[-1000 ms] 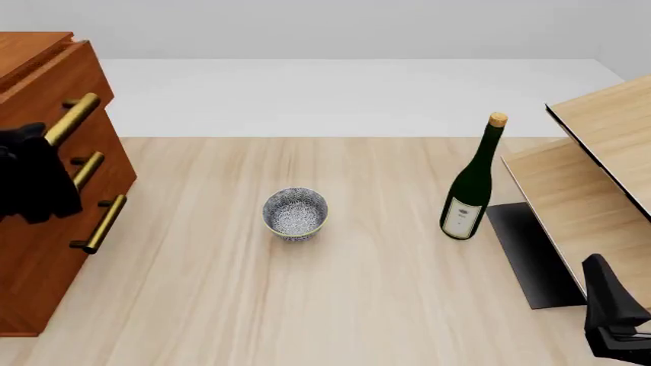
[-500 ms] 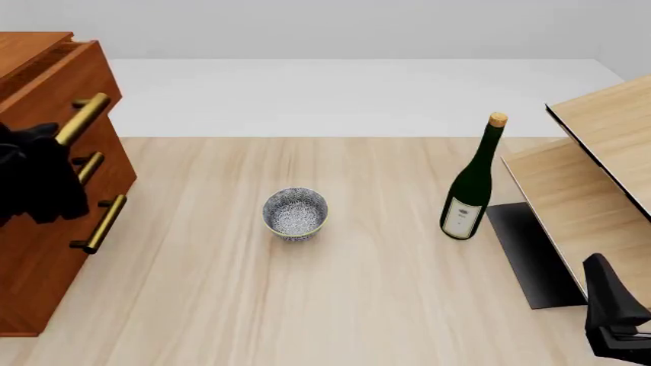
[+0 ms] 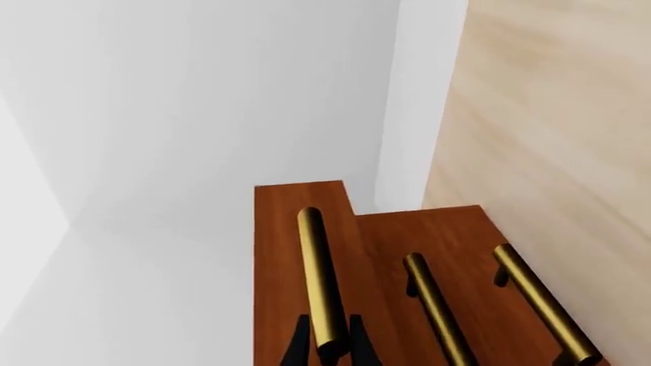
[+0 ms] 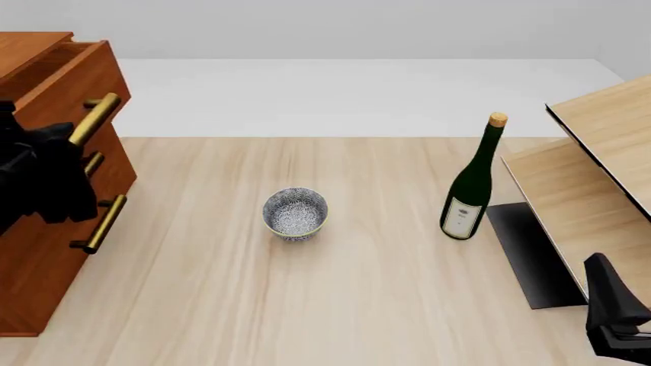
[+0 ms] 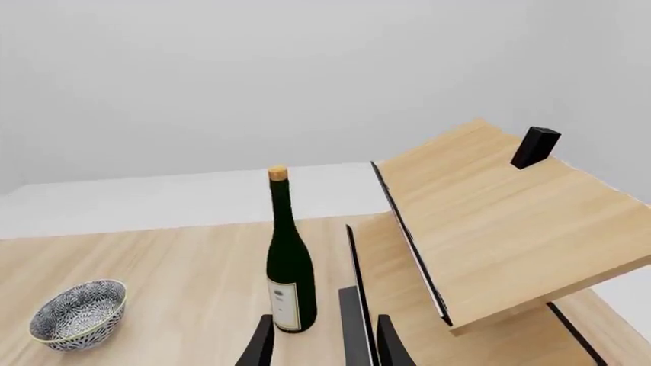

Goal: Close the bottom drawer of the cabinet and open the top drawer.

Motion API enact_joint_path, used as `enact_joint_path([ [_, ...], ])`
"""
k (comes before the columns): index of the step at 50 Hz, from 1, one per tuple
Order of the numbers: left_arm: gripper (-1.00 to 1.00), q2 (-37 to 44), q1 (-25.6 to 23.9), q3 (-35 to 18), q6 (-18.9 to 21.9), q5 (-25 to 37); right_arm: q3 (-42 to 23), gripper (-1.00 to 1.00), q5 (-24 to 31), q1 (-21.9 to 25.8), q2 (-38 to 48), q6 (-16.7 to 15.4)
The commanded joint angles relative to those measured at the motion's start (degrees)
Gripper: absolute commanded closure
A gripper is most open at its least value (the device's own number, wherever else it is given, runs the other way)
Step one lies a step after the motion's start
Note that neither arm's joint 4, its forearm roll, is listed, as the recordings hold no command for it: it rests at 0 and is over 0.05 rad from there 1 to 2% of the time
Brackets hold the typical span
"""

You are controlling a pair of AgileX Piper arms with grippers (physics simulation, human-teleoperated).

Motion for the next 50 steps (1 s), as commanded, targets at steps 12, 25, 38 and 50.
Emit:
enact_joint_path([
  [12, 1.00, 0.67, -3.23, -0.91, 0.17, -0.72, -0.03, -1.00, 0.00, -0.12, -0.02, 0.08],
  [25, 1.00, 1.21, -3.24, -0.80, 0.20, -0.91, 0.00, -1.00, -0.01, -0.05, -0.01, 0.04],
  [38, -1.00, 1.53, -3.19, -1.27, -0.27, -0.61, 0.03, -1.00, -0.01, 0.00, -0.01, 0.06],
  [50, -1.00, 1.36, -3.06, -1.29, -0.36, -0.31, 0.05, -1.00, -0.02, 0.00, 0.00, 0.11],
])
